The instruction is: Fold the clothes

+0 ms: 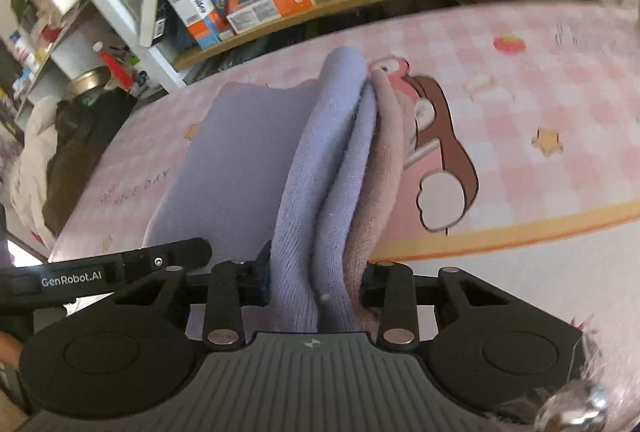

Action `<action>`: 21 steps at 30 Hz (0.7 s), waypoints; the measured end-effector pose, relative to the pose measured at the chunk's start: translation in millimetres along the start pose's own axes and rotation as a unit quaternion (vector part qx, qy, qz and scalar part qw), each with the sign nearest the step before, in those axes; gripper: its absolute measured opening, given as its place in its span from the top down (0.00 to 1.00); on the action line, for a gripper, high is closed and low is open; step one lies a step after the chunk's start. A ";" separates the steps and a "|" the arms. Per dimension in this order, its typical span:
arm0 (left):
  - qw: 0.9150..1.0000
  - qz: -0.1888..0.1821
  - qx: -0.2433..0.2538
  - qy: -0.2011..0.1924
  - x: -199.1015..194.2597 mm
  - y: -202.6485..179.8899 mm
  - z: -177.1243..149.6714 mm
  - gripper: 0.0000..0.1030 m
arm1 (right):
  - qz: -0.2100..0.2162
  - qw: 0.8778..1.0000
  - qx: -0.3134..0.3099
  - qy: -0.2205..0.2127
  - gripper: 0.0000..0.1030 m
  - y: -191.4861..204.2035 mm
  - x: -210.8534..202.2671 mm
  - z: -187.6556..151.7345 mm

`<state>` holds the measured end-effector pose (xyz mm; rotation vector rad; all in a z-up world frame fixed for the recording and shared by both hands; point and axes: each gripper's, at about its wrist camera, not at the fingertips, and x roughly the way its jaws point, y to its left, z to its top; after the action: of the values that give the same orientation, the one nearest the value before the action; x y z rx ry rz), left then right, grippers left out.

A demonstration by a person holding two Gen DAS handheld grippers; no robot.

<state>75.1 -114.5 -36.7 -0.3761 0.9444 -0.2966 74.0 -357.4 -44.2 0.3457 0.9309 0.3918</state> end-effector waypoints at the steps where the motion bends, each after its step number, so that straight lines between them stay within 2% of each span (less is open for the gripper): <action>1: 1.000 -0.006 -0.013 0.005 1.7 4.6 1.0 0.48 | 0.005 1.000 0.013 0.005 0.66 -4.7 1.6 0.1; 4: 0.999 -0.018 -0.033 0.012 5.5 12.1 3.0 0.40 | 0.018 0.999 0.037 0.014 0.53 -13.8 4.2 1.0; 8: 0.999 -0.030 -0.044 0.011 9.8 14.6 5.0 0.38 | 0.033 0.998 0.058 0.022 0.52 -22.3 5.8 2.5; 9: 0.998 -0.030 -0.046 0.010 10.5 14.2 5.0 0.41 | 0.037 0.997 0.064 0.024 0.52 -24.4 6.2 2.9; 11: 0.999 -0.025 -0.044 0.009 11.3 11.8 4.9 0.43 | 0.044 0.996 0.074 0.029 0.61 -28.6 7.1 3.7; 14: 0.999 -0.010 -0.031 0.001 7.7 3.1 3.6 0.51 | 0.045 0.997 0.062 0.023 0.67 -24.4 4.9 5.2; 17: 1.000 0.005 -0.009 -0.015 -1.0 -9.5 2.6 0.56 | 0.043 0.999 0.006 -0.003 0.70 -9.9 -7.6 5.6; 21: 0.999 0.007 0.000 -0.038 -14.8 -19.2 3.0 0.57 | 0.067 0.998 0.011 -0.018 0.70 -11.9 -18.0 7.6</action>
<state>67.7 -125.2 -16.0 -0.3784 0.8727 -0.2673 72.7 -377.1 -32.7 0.4354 0.8795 0.4957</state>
